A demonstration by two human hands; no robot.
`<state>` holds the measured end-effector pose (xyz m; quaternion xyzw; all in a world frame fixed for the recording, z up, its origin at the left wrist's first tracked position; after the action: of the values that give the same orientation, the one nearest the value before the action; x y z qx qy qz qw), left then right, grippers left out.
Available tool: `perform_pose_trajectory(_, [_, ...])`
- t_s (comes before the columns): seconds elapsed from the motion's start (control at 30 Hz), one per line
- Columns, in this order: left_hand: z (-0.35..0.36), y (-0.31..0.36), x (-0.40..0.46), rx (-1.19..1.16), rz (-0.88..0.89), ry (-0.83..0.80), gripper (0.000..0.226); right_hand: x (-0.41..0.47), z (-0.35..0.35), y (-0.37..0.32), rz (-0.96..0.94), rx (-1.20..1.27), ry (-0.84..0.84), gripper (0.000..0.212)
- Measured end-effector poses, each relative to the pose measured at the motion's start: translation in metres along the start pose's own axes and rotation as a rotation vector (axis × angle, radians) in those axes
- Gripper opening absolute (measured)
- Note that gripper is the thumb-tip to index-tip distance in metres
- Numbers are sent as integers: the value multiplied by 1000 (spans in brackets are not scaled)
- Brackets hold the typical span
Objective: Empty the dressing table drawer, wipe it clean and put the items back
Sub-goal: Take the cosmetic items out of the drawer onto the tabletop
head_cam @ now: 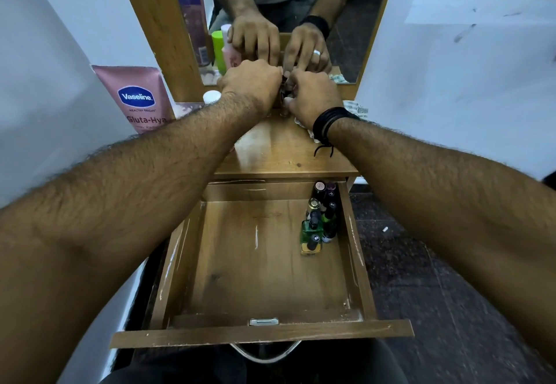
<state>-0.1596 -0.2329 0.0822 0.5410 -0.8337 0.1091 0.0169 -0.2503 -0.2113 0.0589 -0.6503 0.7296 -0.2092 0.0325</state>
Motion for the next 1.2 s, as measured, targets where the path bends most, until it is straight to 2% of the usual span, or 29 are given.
perform_pose_trajectory(0.27, [0,0,-1,25,-31,-46,31,-9,-8,4,-10,37,36,23])
perform_pose_trajectory(0.43, [-15,9,-8,27,-9,-25,33,-18,-22,9,-10,37,51,27])
perform_pose_trajectory(0.6, [-50,33,-29,2,137,58,26,-44,-50,11,-6,33,78,25])
perform_pose_trajectory(0.73, [-58,59,-65,-48,195,43,28,-80,-59,8,-18,22,53,21])
perform_pose_trajectory(0.83, [-41,78,-98,-58,204,-49,23,-111,-47,10,-18,-83,-68,14])
perform_pose_trajectory(0.93, [-16,89,-128,-52,236,-155,21,-145,-28,18,13,-141,-211,15])
perform_pose_trajectory(1.07, [17,102,-166,-75,297,-264,21,-183,-5,33,63,-194,-320,13])
perform_pose_trajectory(1.2, [39,115,-193,-65,369,-299,29,-206,11,47,116,-238,-379,11])
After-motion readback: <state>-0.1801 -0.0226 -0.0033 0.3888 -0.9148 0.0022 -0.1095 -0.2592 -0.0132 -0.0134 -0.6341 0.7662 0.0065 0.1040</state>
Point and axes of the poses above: each hand's wrist, its own x-axis towards the middle knuckle, its own z-axis out of the palm, y = z × x, the point moved 10 cm from there along x, towards the middle knuckle
